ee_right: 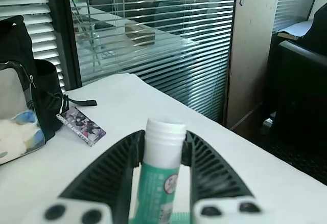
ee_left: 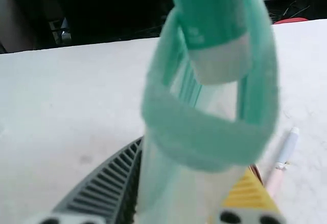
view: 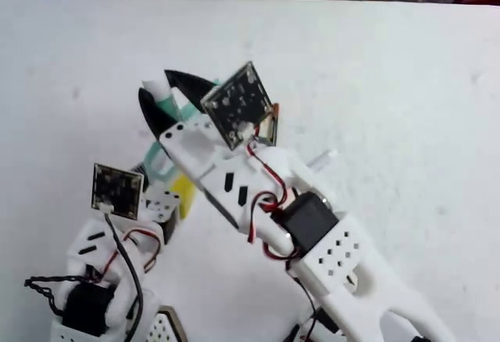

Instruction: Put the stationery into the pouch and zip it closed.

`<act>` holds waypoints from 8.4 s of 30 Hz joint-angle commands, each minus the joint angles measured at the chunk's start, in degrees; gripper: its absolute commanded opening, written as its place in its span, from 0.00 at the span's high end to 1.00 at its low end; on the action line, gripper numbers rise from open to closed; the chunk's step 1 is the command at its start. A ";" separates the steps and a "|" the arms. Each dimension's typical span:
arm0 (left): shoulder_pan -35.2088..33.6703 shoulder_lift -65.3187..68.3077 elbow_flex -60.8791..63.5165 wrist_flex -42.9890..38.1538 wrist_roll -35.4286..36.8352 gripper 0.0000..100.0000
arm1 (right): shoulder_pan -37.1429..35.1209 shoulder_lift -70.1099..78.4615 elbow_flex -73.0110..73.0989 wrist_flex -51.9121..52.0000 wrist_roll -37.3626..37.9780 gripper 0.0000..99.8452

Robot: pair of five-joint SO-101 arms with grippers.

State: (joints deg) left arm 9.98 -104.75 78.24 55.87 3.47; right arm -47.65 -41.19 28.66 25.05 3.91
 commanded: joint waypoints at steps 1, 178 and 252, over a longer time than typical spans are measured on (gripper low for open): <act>0.13 0.31 -2.73 0.18 0.53 0.81 | 0.92 -1.98 0.70 -4.00 -0.35 0.98; 0.04 0.31 2.73 -5.63 0.44 0.81 | 51.12 41.36 -10.11 33.27 -12.13 0.98; 0.66 0.31 2.73 -5.10 -3.43 0.81 | 9.89 -2.42 -25.49 15.16 -4.75 0.98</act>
State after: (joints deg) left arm 10.07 -104.84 80.88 51.56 0.84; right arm -37.10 -46.20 8.79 42.73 -0.22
